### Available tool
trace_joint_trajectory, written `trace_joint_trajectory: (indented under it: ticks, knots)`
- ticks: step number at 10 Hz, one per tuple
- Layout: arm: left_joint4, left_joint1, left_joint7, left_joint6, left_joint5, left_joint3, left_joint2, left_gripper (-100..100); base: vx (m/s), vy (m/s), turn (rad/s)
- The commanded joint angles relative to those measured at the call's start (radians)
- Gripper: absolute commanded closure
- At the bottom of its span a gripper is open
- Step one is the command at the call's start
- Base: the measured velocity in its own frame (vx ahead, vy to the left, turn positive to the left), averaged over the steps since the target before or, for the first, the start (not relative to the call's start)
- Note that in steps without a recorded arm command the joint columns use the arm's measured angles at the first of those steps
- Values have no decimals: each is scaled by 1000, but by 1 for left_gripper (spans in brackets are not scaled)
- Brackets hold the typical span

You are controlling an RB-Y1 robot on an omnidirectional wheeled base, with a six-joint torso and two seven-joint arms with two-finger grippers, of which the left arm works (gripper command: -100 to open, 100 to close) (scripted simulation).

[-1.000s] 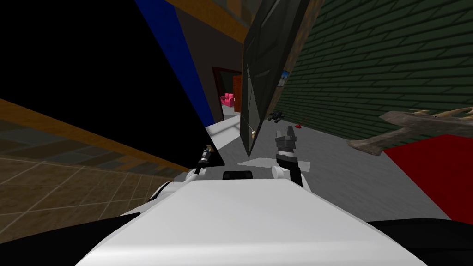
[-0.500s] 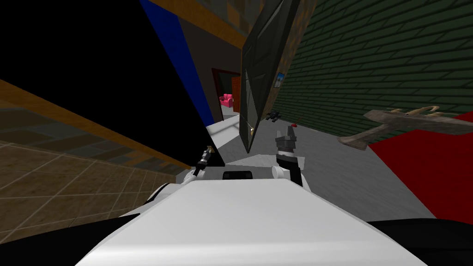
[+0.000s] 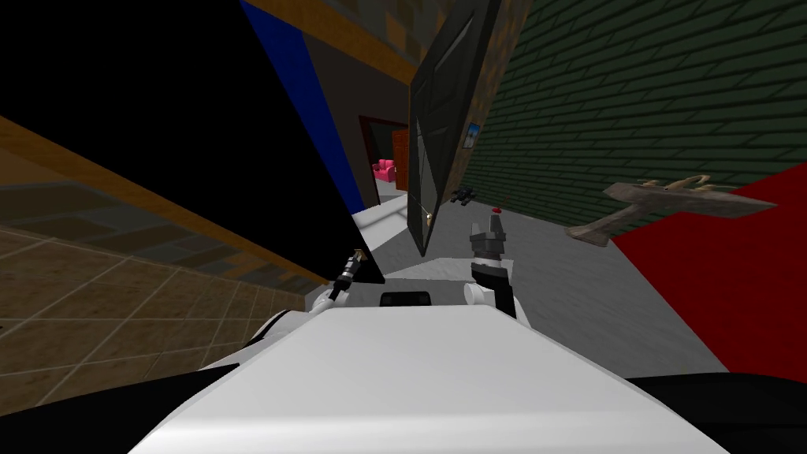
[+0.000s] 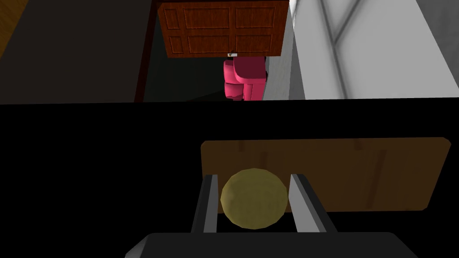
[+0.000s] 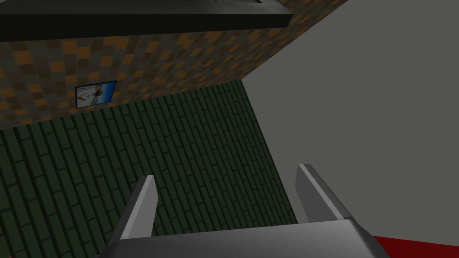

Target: Pull the door open

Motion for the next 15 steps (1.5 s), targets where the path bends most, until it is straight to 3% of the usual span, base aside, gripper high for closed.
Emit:
trace_joint_trajectory:
  ticks: [1, 2, 3, 5, 6, 8, 9, 11, 12, 13, 14, 15]
  knots:
    - [-40, 25, 3, 12, -1, -10, 3, 100, -143, 69, -35]
    - [-40, 25, 3, 12, -1, -10, 3, 100, -59, 10, 14]
    - [-58, 36, 15, 1, -3, -45, 14, 100, -180, 67, -54]
    - [-63, 39, 18, -2, -4, -54, 16, 100, -160, 77, -50]
    - [-75, 47, 27, -9, -5, -78, 24, 100, -120, 92, -40]
    - [-85, 52, 33, -15, -6, -95, 29, 100, -157, 113, -57]
    - [-68, 43, 30, -16, -7, -90, 23, 100, -63, 39, -25]
    - [-61, 72, 45, -68, -15, -106, 44, 100, -47, 8, -29]
    - [-55, 72, 45, -68, -15, -106, 44, 100, -38, 7, 3]
    - [-56, 98, 58, -115, -21, -118, 64, 100, -45, 16, -26]
    - [-80, 98, 58, -107, -21, -118, 64, 100, -47, 19, 4]
    - [-56, 98, 58, -115, -21, -118, 64, 100, -26, 5, -11]
